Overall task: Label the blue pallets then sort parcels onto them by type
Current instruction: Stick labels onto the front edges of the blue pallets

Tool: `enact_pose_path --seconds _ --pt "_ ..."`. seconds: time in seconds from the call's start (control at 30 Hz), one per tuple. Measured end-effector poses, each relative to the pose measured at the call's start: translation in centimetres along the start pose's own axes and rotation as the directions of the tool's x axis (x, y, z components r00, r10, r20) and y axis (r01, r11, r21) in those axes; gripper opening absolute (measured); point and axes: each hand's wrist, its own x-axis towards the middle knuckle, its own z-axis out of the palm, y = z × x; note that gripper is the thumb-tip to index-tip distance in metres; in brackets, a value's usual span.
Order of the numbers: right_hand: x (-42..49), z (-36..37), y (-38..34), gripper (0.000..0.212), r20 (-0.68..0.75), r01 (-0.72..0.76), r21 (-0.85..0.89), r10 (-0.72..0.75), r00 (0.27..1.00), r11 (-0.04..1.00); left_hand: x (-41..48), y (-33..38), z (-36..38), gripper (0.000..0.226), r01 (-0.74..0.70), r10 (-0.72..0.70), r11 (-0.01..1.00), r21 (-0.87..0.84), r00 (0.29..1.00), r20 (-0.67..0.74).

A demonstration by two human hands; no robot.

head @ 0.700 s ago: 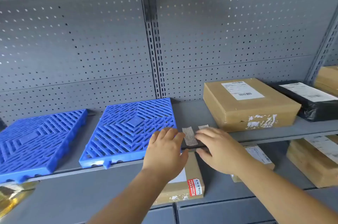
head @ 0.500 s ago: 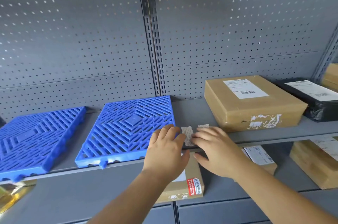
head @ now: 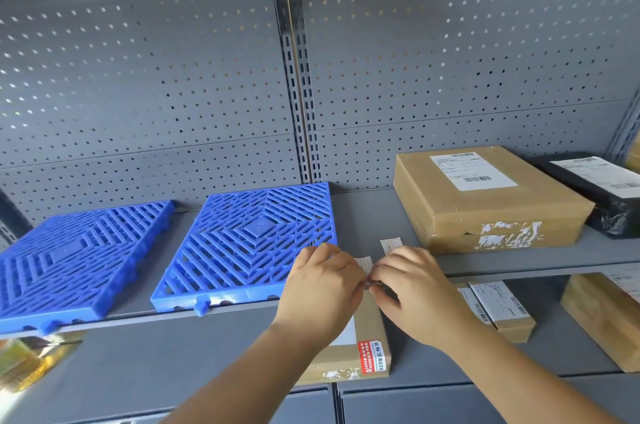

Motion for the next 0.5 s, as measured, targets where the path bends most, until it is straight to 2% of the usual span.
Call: enact_pose_path --seconds 0.23,0.33,0.5 --pt "2.1 -1.2 -2.0 0.008 -0.032 -0.118 0.234 0.129 0.991 0.965 -0.1 -1.2 -2.8 0.007 0.065 -0.08 0.988 -0.139 0.991 -0.108" --pt "3.1 -0.9 -3.4 0.035 -0.029 -0.178 0.335 0.199 0.979 0.925 -0.4 -2.5 -4.1 0.008 0.156 -0.202 0.952 -0.263 0.967 -0.157" --pt "5.7 0.1 -6.0 0.009 0.077 -0.27 0.505 0.269 0.96 0.82 -1.7 -5.9 -6.2 0.006 0.338 -0.425 0.839 -0.425 0.897 -0.125"
